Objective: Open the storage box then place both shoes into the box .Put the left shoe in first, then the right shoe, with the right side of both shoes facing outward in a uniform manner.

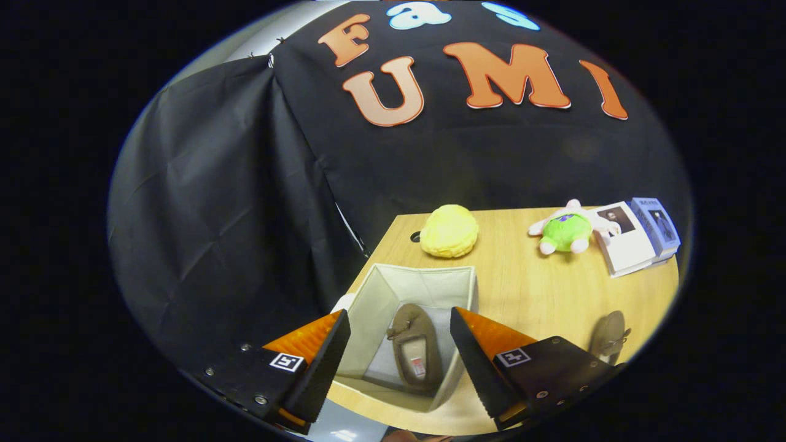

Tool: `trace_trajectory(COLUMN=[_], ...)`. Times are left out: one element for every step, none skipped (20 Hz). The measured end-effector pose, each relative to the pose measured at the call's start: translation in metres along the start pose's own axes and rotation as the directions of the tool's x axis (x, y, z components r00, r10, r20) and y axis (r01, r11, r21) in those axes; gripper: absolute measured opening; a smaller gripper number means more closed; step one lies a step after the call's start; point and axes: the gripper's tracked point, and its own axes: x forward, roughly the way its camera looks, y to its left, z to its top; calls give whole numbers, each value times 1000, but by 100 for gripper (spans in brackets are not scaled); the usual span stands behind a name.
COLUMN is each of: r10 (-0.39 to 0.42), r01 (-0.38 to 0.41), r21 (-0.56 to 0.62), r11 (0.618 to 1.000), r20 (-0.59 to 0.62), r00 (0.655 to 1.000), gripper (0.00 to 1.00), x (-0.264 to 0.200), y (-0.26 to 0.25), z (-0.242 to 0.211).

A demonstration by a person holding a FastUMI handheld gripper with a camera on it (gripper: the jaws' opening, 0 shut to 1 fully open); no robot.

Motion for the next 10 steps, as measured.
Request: trace_trajectory(r10=[-16, -33, -43, -54, -64, -78, -90, -101, -116, -127], r01=[17, 35, 46, 58, 69, 83, 96, 106, 121, 132], r21=[-28, -51, -66, -75, -83, -89, -86, -83, -78, -78], r11=[999, 998, 997, 995, 994, 993, 992, 991, 990, 988], r20=[19, 34, 45, 55, 61, 63, 65, 67, 66, 61], r00=[1000, 999, 998, 997, 996, 995, 994, 993, 991, 990], gripper=[98, 98, 98, 98, 99, 99, 99, 99, 99, 99], x=[-9, -18, -25, -33, -41, -47, -54, -60, -65, -69], y=[-12, -25, -37, -49, -63, -77, -91, -104, -118, -133], z=[0, -2, -4, -6, -8, -12, -16, -19, -25, -31])
